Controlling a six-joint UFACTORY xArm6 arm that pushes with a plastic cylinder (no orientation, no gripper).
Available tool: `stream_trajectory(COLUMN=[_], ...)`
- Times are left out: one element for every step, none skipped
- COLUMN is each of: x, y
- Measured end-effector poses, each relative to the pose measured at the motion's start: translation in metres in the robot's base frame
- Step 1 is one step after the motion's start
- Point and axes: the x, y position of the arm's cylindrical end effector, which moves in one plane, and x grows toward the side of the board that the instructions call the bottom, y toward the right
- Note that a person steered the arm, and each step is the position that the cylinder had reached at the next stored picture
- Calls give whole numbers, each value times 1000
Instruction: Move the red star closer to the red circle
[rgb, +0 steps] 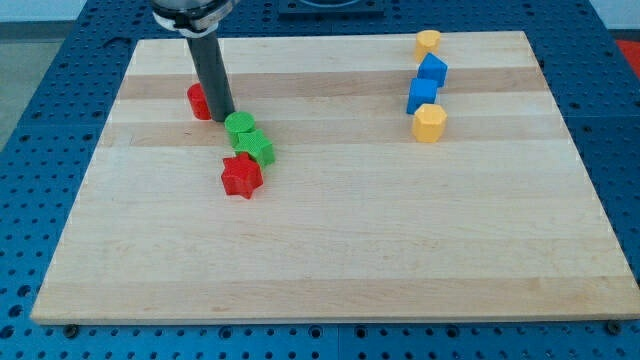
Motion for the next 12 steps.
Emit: stream_trajectory(x=[28,69,122,175,183,183,169,152,151,120,102,121], y=[-4,-18,-18,-12,29,60,61,65,73,73,37,0])
